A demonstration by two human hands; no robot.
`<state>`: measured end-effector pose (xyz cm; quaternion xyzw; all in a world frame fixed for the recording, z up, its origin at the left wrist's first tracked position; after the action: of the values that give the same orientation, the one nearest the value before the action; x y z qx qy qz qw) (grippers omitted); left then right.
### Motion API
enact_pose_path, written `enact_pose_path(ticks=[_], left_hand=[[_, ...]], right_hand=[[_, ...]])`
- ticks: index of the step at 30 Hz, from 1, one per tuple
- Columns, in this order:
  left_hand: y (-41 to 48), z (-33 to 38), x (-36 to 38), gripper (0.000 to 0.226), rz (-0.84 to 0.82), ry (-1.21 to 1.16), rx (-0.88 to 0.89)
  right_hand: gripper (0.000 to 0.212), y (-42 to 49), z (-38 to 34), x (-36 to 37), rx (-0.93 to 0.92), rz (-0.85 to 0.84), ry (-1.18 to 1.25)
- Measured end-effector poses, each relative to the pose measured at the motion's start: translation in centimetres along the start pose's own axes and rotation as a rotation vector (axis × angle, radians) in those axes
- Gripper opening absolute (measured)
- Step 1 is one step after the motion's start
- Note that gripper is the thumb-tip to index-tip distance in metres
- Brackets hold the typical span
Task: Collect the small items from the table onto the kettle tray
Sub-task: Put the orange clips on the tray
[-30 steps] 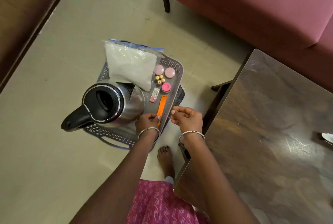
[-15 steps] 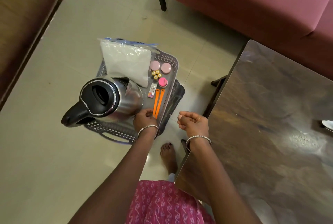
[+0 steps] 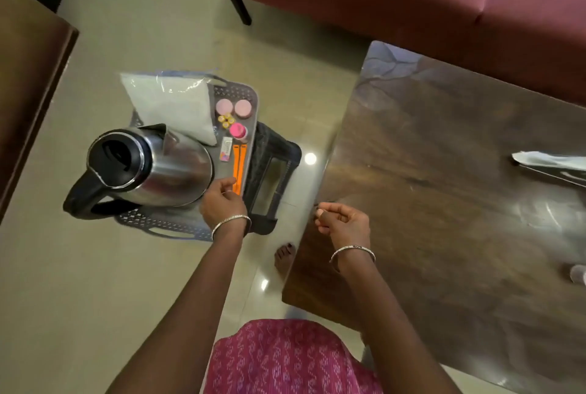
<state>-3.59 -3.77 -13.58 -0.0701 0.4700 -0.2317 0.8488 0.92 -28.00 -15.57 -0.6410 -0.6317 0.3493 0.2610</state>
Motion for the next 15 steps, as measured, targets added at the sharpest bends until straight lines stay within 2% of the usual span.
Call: enact_pose_path(ticks=[4,6,10,15], left_hand=[[-6.4,3.8,-1.4,0.028,0.087,-0.014,0.301],[-10.4,5.0,-0.4,0.027,0.043,-0.024,0.408],[-17.3,5.4,4.3,0.025,-0.196,-0.12,0.38],[-26.2,5.2,10.9,0.027,-0.379,-0.133,0.397]], right_hand=[[0.012,-1.4,0.0,-3.9,-0.009,0.02,0.048],[0.012,-2.1,0.2,-6.8,-0.013,0.032,0.069],[0.011,-2.8,1.1,-13.1,-0.014,0.073,0.096],[0.01,-3.5,3.3,-23.0,-0.001,0.185,0.133]])
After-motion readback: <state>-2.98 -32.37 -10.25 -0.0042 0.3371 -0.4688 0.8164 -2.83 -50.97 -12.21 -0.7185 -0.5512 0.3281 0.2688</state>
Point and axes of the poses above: each hand's wrist, its own y-axis towards the middle knuckle, its own x-axis out of the palm, z = x × y, the point moved 5 cm from there along y, towards the middle knuckle
